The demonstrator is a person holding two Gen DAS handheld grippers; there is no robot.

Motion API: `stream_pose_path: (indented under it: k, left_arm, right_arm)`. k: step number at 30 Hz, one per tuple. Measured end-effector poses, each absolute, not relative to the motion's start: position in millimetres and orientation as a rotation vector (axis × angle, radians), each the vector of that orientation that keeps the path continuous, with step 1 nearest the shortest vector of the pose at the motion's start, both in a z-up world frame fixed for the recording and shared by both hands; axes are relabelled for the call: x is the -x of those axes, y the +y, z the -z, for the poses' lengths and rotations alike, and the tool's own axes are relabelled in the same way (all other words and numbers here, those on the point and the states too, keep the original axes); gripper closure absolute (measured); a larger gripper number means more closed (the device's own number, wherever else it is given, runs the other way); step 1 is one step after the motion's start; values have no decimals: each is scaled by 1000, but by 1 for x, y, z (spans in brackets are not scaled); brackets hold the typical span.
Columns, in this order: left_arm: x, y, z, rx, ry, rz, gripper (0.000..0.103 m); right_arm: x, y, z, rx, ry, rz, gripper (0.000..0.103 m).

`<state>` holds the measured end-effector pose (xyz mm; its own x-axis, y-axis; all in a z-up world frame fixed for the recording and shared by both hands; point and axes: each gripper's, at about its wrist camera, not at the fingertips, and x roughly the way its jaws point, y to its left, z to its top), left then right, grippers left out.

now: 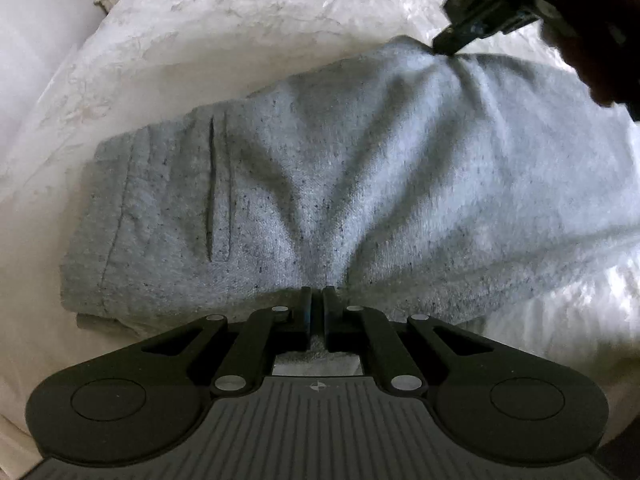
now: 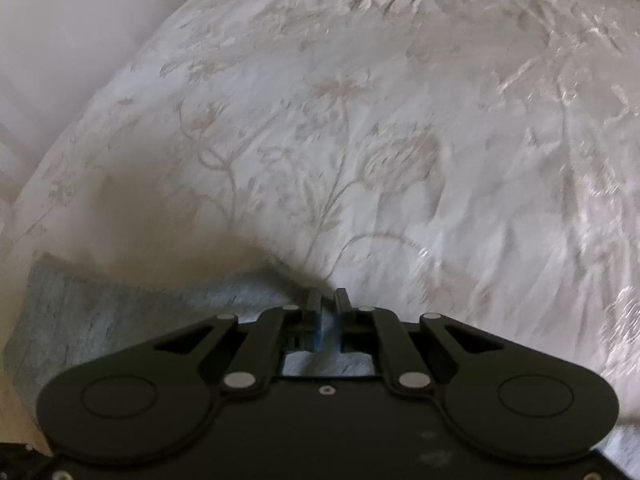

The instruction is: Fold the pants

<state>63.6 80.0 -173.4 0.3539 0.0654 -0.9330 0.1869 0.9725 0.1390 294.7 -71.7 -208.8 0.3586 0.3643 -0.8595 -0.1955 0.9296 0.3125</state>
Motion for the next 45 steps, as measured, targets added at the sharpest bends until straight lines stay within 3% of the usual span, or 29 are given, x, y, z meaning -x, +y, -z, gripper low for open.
stream_pose_path:
  k: [9, 15, 19, 21, 23, 26, 33, 35, 45]
  left_arm:
    - [-80, 65, 143, -163, 1084, 135, 97]
    - [-69, 46, 180, -204, 1227, 193, 96]
    - [-67, 44, 182, -220, 1224, 171, 96]
    - [-70, 41, 176, -219, 1215, 151, 96]
    - [-78, 37, 174, -228, 1209, 130, 96]
    - [-81, 25, 160, -220, 1186, 105, 96]
    - [-81, -52, 144, -223, 1149, 147, 96]
    - [-80, -82, 143, -222, 1147, 178, 96]
    - [-74, -228, 147, -288, 1112, 347, 96]
  right_arm:
    - [-207, -113, 173, -245, 1120, -475, 90]
    - [-118, -132, 197, -215, 1260, -408, 89]
    - [-79, -153, 208, -299, 1304, -340, 91]
    - [-65, -172, 199, -359, 1269, -295, 86]
    - [-56, -193, 191, -397, 1223, -240, 70]
    - [-48, -229, 182, -433, 1157, -149, 70]
    - [-20, -350, 166, -401, 1047, 65, 67]
    - [-13, -386, 162, -393, 1023, 115, 59]
    - [3, -539, 169, -404, 947, 294, 50]
